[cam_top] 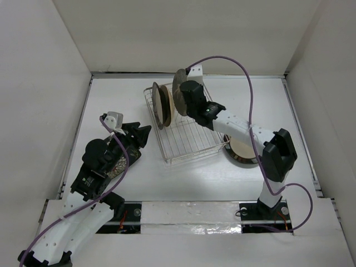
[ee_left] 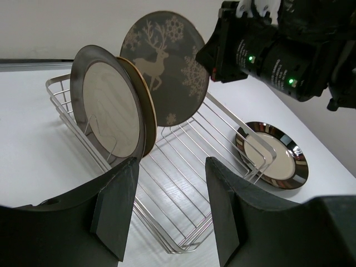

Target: Load the plates into the dish rack

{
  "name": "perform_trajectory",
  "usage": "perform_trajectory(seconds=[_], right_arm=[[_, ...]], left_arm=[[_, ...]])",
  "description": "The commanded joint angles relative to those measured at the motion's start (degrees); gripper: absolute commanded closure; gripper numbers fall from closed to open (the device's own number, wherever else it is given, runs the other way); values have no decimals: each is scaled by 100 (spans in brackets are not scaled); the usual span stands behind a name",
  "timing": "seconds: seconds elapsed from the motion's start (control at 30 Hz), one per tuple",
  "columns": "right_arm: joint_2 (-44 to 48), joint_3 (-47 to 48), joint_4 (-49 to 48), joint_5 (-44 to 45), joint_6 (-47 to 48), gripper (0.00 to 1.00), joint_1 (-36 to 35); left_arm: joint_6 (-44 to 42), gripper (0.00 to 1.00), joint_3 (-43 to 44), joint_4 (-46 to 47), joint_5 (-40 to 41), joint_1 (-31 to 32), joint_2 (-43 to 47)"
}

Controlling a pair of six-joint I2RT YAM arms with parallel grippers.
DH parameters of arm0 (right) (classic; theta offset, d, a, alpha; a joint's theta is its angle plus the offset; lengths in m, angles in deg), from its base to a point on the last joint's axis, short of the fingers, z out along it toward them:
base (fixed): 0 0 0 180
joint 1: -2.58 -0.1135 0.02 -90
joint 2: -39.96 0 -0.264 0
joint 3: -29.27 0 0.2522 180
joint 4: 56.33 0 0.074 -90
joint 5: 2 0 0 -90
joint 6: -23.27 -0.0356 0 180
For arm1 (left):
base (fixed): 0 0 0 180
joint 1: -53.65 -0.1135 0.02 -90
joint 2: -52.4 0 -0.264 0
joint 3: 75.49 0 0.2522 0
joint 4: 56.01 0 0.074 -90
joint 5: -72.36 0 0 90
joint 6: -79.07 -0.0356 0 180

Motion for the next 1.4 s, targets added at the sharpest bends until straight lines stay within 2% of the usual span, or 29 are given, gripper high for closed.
perform_trajectory(seconds=[0.0, 0.43, 1.37], right_arm=[[87, 423, -765, 122, -203, 100, -148], [394, 555, -1275, 781, 640, 100, -315], [430, 695, -1240, 826, 922, 100, -588]], left_arm=[[-5, 52, 10, 201, -21, -12, 29], [-5, 52, 10, 236, -38, -12, 38], [-5, 52, 2, 236, -108, -12, 21]])
